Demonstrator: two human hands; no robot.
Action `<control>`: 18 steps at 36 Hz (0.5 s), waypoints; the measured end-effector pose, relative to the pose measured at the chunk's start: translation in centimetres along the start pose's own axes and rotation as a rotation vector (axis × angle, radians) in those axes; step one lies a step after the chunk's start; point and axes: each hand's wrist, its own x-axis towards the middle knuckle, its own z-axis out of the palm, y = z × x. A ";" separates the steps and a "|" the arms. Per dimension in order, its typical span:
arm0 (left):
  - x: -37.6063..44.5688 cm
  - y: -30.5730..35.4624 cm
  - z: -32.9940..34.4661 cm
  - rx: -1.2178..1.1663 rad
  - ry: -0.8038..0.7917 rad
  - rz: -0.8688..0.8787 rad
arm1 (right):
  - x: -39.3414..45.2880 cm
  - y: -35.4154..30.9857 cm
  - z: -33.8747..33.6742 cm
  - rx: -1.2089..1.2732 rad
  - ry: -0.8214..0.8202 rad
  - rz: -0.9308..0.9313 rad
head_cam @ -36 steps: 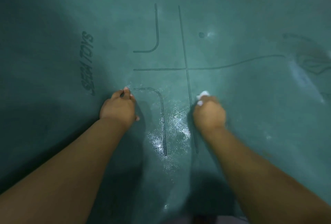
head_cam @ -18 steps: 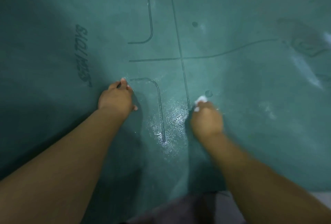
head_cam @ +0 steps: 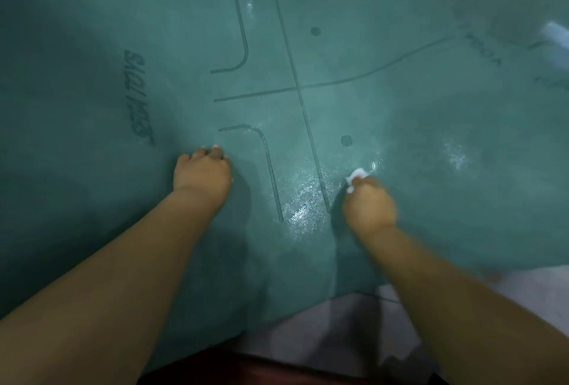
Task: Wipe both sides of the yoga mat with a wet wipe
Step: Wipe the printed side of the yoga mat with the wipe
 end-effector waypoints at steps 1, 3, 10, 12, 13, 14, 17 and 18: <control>-0.5 0.3 -0.1 0.017 -0.022 0.012 | -1.6 -1.3 1.0 0.050 -0.036 -0.048; -1.9 1.1 -0.1 0.046 -0.086 0.036 | -5.5 -4.0 2.9 0.094 -0.128 -0.266; -6.5 3.6 1.9 0.071 -0.267 0.072 | -8.4 -2.0 3.0 -0.066 -0.345 -0.865; -7.1 3.7 2.7 0.098 -0.263 0.078 | -6.1 0.7 2.1 -0.086 -0.203 -0.680; -7.3 3.6 3.1 0.098 -0.254 0.080 | -5.1 2.0 1.3 -0.075 -0.160 -0.532; -7.3 3.5 3.4 0.090 -0.247 0.080 | -4.2 3.3 0.6 -0.073 -0.099 -0.395; -7.2 3.3 3.9 0.077 -0.244 0.087 | -3.7 4.6 0.1 -0.030 0.017 -0.082; -7.1 3.3 4.0 0.081 -0.241 0.091 | -4.1 4.1 0.7 -0.002 0.005 -0.024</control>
